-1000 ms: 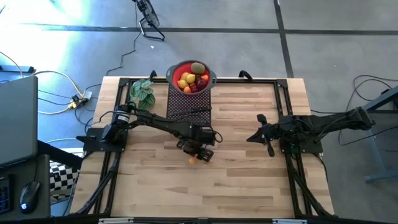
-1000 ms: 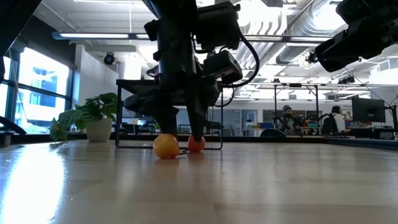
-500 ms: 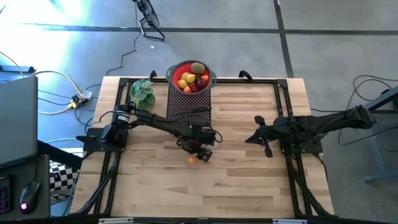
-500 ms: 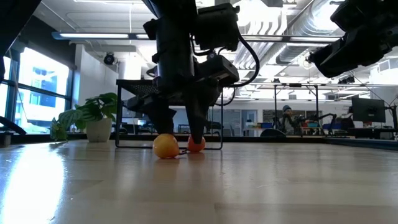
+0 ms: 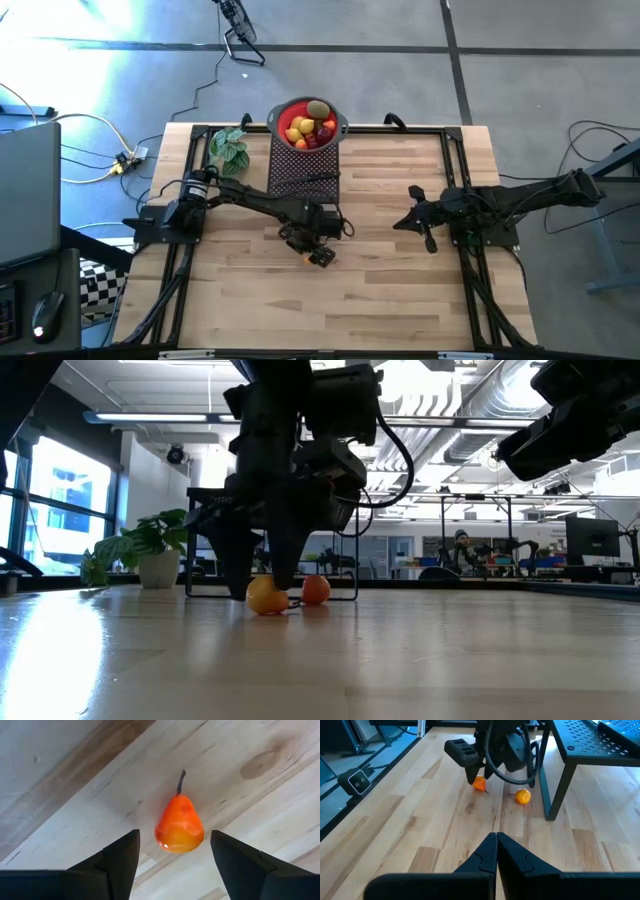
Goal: Pick & Place Fruit
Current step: Put the pear into the red strainer bowl
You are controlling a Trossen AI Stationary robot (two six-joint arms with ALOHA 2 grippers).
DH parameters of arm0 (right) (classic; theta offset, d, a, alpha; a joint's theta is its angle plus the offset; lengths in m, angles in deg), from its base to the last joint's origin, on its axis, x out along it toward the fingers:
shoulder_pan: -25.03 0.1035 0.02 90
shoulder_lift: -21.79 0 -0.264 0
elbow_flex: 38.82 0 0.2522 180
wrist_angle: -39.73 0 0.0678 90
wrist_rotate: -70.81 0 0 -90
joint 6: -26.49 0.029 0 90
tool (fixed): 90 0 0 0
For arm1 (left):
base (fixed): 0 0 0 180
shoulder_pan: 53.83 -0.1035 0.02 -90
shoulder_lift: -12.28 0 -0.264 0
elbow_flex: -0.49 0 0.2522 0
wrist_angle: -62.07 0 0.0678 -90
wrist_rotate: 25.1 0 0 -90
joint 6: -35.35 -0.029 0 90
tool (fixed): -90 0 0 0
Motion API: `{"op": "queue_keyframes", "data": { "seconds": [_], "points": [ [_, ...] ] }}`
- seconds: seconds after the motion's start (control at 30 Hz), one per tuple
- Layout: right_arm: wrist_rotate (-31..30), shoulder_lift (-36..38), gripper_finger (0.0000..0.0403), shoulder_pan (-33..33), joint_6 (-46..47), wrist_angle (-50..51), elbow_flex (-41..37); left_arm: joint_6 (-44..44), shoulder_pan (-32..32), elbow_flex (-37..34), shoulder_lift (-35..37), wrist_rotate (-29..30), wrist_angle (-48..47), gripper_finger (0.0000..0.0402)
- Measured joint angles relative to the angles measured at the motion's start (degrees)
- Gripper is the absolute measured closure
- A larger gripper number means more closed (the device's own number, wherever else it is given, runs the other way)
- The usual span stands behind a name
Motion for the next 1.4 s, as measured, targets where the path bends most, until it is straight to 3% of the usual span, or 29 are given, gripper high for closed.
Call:
{"op": "queue_keyframes", "data": {
  "seconds": [0.13, 0.43, 1.4],
  "points": [
    [0.0, 0.0, 0.04, 0.0, 0.0, 0.0, 0.0, -0.2, 1.2, 0.0, 0.0, 0.5, 0.1, 0.0164],
    [0.0, 0.0, 0.04, 0.0, 0.0, -0.1, 0.0, 0.3, 2.6, 0.0, 0.0, 9.4, 2.7, 0.0164],
    [0.0, 0.0, 0.0401, 0.0, 0.1, -0.2, 0.0, 0.3, 2.6, 0.0, 0.0, 8.5, 2.4, 0.0165]
  ]
}}
